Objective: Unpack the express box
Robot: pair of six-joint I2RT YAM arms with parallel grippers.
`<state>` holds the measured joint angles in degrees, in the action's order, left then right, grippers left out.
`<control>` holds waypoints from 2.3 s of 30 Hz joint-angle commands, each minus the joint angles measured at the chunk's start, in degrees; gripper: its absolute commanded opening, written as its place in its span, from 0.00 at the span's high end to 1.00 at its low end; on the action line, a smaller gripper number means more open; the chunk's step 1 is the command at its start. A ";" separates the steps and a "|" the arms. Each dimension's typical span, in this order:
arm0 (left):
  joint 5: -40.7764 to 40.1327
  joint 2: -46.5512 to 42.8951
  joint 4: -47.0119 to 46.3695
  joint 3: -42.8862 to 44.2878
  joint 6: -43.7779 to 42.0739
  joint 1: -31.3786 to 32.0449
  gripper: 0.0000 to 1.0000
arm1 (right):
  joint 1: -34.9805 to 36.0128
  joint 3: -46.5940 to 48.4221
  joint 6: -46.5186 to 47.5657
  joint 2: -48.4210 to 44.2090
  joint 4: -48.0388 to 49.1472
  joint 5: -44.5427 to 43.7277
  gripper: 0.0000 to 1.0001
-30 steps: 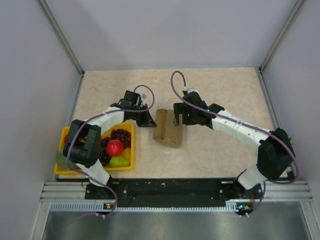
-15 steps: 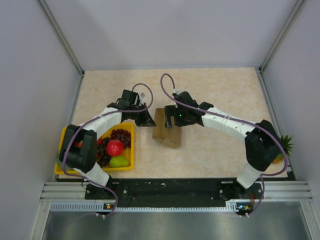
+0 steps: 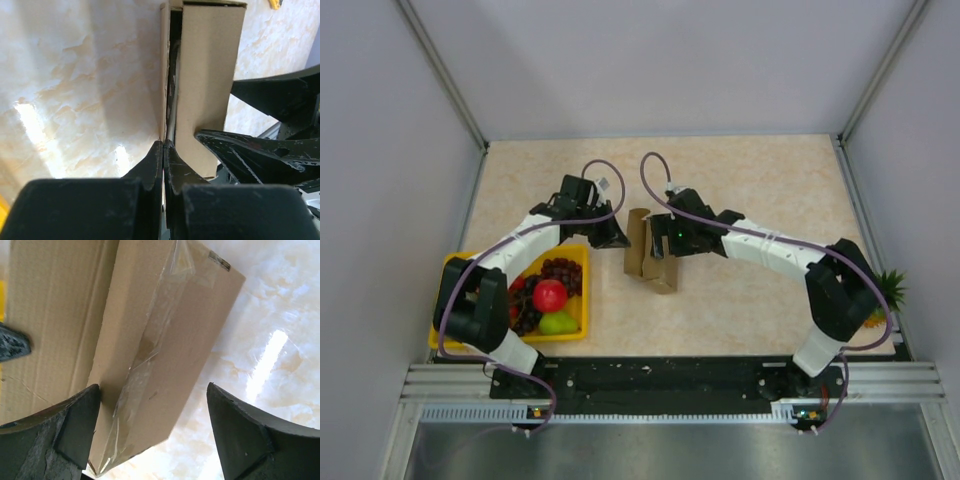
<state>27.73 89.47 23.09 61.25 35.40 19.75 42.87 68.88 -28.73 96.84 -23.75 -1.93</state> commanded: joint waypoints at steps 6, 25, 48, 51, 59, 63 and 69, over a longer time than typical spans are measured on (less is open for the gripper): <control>-4.08 -2.90 8.98 9.05 -5.07 -0.59 1.00 | -1.21 -8.14 -0.89 -8.76 -1.30 -6.76 0.21; 0.31 -5.80 14.52 15.56 -7.54 -1.11 1.00 | -1.83 -13.69 -4.05 -17.47 -3.23 -15.82 0.29; 0.40 -3.95 18.22 15.92 -6.66 -1.11 1.00 | -1.74 -9.03 -4.93 -19.50 5.03 -2.12 0.41; 0.23 -4.04 17.43 14.69 -6.31 -1.11 1.00 | -1.83 -8.85 -5.72 -17.04 6.08 1.14 0.40; -0.39 -4.22 16.90 12.58 -5.34 -1.11 1.00 | -1.56 -7.89 -6.51 -10.36 8.81 5.01 0.53; -1.88 -4.83 16.90 11.35 -3.41 -1.11 1.00 | -1.13 -4.48 -6.43 -6.58 5.40 2.29 0.61; -2.76 -8.26 12.25 5.12 5.20 -1.03 1.00 | 1.07 0.20 -5.90 -3.50 -2.26 -5.61 0.65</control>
<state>25.85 84.90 39.33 70.24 34.50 18.85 42.17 64.45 -34.76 92.86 -21.93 -1.48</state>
